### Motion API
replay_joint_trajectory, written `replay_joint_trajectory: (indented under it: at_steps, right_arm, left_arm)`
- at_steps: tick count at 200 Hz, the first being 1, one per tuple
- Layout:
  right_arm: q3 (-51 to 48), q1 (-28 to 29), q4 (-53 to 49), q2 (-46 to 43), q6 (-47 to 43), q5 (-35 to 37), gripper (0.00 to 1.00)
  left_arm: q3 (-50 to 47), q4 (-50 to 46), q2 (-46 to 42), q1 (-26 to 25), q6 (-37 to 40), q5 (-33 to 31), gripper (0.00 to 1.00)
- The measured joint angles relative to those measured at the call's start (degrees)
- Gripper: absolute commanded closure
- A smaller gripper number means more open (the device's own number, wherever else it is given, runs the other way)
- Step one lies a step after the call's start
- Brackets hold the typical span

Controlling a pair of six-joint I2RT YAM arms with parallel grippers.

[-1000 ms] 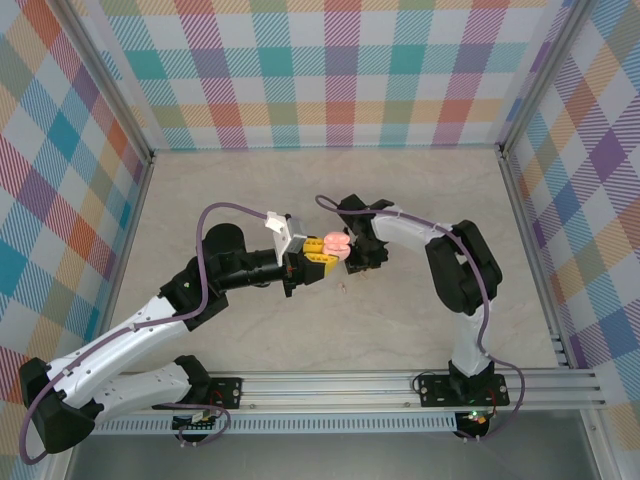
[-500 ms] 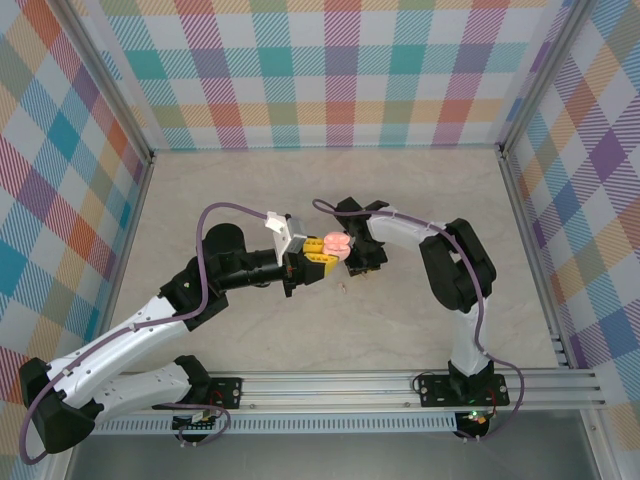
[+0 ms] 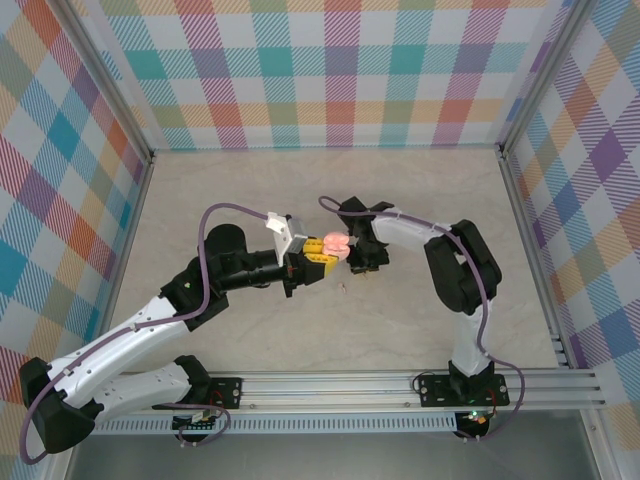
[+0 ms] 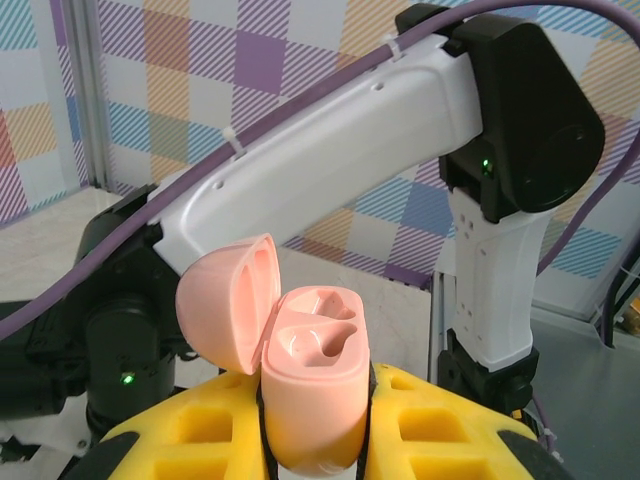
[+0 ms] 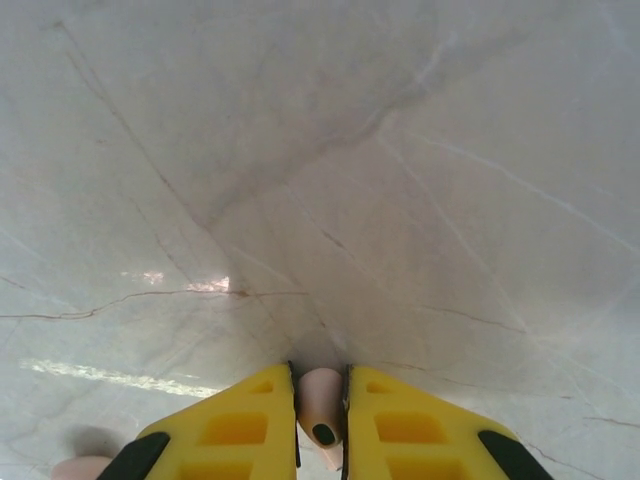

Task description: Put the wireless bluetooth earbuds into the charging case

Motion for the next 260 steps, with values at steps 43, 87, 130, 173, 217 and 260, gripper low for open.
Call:
replay_joint_trajectory:
  at_steps: [43,87,130,173,217,260]
  right_arm:
    - [-10.0,-6.0,9.3,-6.6,2.8,-6.5,0.89]
    - [-19.4,-12.9,18.4,-12.1,5.7,-15.5,0.87]
    - [-26.0,-16.6,26.3,-16.1,8.1,-23.8,0.87]
    - [-29.6,-18.1,31.6,-21.3,9.8,-29.2,0.87]
    - [-31.0,-18.5,34.8,-27.8,10.5,-32.9,0.86]
    - [-31.6,-18.5,37.2,-35.6,10.9,-36.9,0.85]
  left_arm:
    - [0.0,-0.8,0.5,0.0,-0.9,-2.0,0.83]
    - [-0.5,-0.8,3.9,0.0,-2.8,-7.2,0.83]
    - [-2.6,0.0,8.1,1.6,-6.3,-9.4,0.84]
    - [-5.6,2.8,12.2,5.7,-10.6,-9.5,0.84]
    - [-6.9,6.2,15.1,7.2,-13.6,-9.8,0.85]
    - [-7.2,9.2,17.7,7.5,-16.2,-9.7,0.85]
